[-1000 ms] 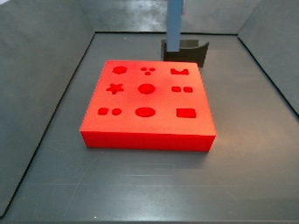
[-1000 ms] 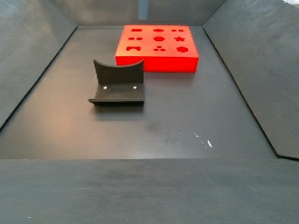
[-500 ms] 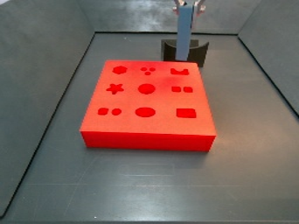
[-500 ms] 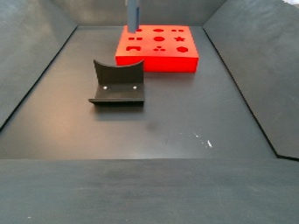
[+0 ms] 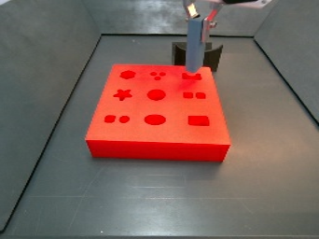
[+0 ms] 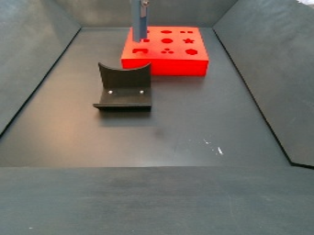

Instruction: Insert the arch object.

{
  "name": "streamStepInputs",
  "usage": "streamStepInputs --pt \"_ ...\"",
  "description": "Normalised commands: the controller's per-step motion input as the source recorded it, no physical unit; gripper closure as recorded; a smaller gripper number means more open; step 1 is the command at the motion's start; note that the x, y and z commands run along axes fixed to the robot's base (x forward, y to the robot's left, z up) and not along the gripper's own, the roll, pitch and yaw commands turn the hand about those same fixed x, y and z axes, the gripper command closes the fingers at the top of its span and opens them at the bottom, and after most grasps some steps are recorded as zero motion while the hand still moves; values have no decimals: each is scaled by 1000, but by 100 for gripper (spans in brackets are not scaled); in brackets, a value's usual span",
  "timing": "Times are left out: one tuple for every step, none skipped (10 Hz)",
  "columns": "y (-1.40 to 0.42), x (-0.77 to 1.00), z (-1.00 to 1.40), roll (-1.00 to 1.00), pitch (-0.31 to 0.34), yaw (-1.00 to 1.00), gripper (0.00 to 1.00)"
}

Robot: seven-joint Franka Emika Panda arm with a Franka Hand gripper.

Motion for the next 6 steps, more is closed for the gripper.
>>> streamStepInputs --pt "0 0 -220 0 0 -1000 100" --pt "0 0 -103 0 0 -1000 100" --pt "0 0 0 0 0 -1000 100" --pt "0 0 77 0 0 -1000 100" --pt "0 0 129 0 0 -1000 100" --pt "0 0 117 0 0 -1000 100"
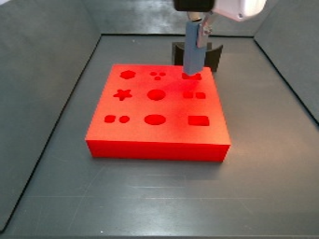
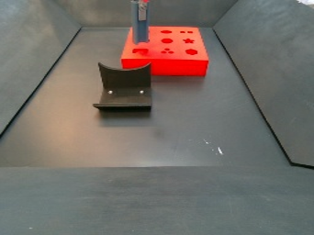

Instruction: Insert the arch object.

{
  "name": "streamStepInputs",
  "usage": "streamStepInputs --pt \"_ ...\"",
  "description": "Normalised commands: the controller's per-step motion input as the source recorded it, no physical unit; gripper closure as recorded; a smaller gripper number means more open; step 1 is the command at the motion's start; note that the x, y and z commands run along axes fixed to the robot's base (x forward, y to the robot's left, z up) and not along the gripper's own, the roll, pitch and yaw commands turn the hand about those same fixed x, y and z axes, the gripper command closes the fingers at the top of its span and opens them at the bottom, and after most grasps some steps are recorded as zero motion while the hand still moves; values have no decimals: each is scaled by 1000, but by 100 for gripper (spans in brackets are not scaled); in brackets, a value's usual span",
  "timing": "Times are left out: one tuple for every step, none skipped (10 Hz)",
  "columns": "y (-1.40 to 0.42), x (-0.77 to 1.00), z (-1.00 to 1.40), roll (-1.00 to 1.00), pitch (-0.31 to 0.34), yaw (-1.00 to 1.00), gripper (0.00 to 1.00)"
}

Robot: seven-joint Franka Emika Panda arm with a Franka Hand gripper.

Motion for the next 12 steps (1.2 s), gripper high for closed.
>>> streamStepInputs --pt "0 0 100 0 0 -1000 100" --pt "0 0 49 0 1 -997 100" --pt "71 74 -26 0 0 -954 100" --pt "109 106 -83 10 0 -914 100" --pt "154 154 -103 33 0 -854 100" --pt "251 117 -74 73 13 -714 100" --pt "131 80 -49 79 43 -586 100" --pt "0 0 -9 80 60 -460 100" --pt "-46 -57 0 119 54 -403 100" --pt "-120 0 0 123 81 -509 100" --pt "0 0 0 59 67 -466 100" --pt "34 6 -131 0 0 -177 100"
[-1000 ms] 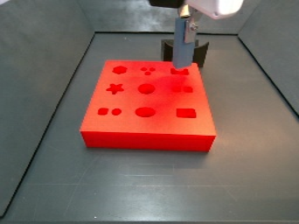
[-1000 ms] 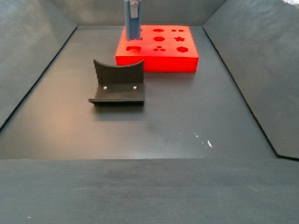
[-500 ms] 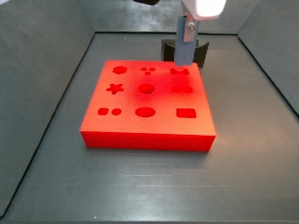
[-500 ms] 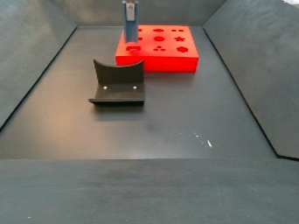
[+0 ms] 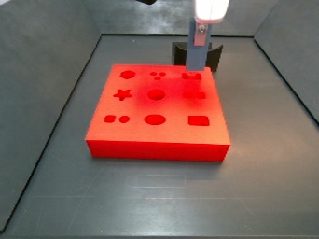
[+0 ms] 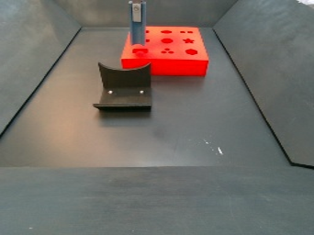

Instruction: Insert the arch object.

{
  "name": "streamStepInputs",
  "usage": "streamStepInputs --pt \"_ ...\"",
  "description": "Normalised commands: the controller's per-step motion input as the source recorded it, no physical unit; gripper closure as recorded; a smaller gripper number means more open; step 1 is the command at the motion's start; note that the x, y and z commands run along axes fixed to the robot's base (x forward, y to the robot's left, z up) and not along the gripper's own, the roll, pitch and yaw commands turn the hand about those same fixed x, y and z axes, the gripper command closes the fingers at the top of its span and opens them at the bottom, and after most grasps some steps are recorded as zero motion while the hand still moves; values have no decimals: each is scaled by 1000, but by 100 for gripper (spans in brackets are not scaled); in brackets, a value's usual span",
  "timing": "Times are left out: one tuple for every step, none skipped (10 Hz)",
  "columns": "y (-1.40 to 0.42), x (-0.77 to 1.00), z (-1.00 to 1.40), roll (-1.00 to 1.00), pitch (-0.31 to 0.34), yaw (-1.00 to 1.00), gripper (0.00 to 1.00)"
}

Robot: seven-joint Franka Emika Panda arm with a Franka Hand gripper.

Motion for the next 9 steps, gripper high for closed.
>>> streamStepInputs --pt "17 46 -117 0 0 -51 100" --pt "0 6 -277 -50 -19 0 100" --pt "0 86 -223 -103 -11 60 100" --pt "-11 157 -183 -104 -7 83 100" --pt "-11 260 -180 -84 -9 97 100" --pt "0 186 -180 -33 0 89 100" --pt "-74 -31 -137 0 -14 77 100" --pt "0 -246 -80 0 -4 0 100" --pt "-26 -320 0 0 -1 0 100"
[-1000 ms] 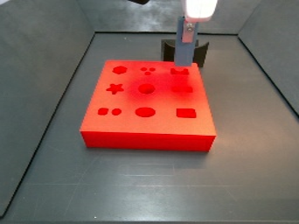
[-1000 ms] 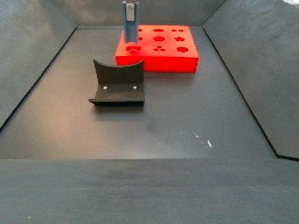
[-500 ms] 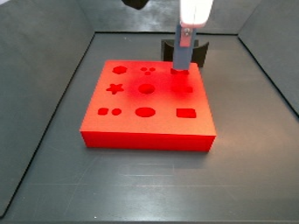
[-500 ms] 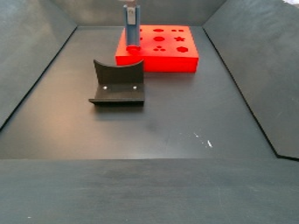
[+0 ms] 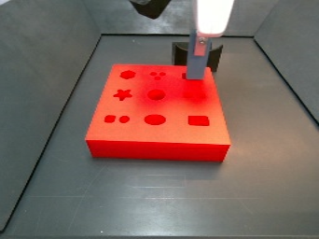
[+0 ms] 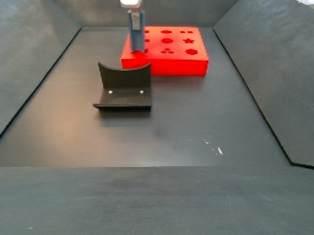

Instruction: Insert the arch object.

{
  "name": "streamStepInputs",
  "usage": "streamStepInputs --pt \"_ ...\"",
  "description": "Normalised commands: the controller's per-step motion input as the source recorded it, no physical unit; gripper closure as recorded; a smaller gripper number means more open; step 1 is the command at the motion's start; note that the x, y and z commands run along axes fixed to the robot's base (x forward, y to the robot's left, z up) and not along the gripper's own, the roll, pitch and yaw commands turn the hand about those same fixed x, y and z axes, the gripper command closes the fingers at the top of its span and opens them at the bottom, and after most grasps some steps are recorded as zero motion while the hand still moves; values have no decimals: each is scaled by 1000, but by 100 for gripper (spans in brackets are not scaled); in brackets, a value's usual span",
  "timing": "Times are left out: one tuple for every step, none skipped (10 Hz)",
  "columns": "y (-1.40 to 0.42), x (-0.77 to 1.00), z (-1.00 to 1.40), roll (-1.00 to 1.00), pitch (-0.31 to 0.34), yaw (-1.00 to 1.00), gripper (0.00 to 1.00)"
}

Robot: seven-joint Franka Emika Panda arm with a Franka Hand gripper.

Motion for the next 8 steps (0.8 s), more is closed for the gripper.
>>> streamStepInputs --pt "-74 -306 0 0 -44 23 100" --pt "-3 0 -37 0 -34 126 100" --pt "0 146 -183 -16 -37 197 100" --pt "0 169 -377 -39 -70 209 100" --pt "0 77 -563 -17 -107 189 100" --pt "0 0 -663 0 -136 117 100" --pt "0 -49 -714 0 -124 0 100" --pt "0 -80 -703 0 -104 0 100"
